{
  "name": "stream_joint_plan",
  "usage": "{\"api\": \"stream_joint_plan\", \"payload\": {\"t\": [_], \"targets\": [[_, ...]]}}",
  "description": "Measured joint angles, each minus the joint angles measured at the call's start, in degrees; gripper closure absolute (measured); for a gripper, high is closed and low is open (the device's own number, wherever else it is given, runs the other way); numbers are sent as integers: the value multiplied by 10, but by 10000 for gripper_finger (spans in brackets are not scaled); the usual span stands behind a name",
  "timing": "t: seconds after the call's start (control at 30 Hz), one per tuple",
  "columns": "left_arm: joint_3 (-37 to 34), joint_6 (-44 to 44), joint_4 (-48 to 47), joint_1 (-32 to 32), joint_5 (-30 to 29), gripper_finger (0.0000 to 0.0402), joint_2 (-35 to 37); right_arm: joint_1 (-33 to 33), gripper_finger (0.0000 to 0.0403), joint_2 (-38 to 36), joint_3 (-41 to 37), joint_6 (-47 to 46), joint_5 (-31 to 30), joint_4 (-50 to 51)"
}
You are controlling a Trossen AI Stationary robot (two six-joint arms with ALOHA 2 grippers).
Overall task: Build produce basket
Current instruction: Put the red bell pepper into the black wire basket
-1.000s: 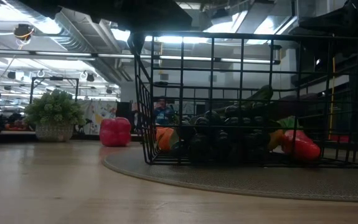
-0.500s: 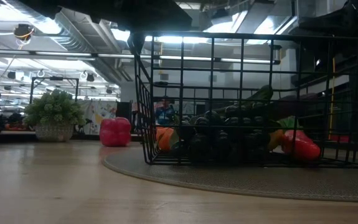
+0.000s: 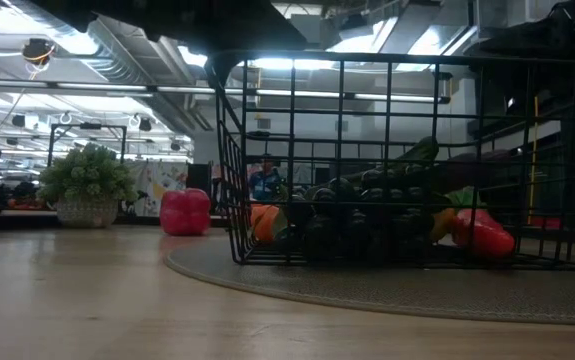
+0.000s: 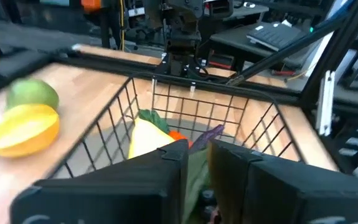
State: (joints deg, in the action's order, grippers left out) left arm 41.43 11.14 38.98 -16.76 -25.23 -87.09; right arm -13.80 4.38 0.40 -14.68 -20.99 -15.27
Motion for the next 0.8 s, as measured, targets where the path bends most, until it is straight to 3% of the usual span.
{"api": "stream_joint_plan", "payload": {"t": [0.13, 0.43, 0.57, 0.8], "targets": [[0, -43, 0, 5, -2, 321, 0, 0, 272, 0, 0, 0, 0, 0], [0, -12, 4, 28, -2, 251, 0, 0, 272, 0, 0, 1, 0, 0], [0, 45, 5, 41, -23, 246, 0, 0, 272, 0, 0, -2, 0, 0], [0, 19, -23, 68, -111, 245, 45, 0, 272, 0, 0, -17, 0, 1]]}}
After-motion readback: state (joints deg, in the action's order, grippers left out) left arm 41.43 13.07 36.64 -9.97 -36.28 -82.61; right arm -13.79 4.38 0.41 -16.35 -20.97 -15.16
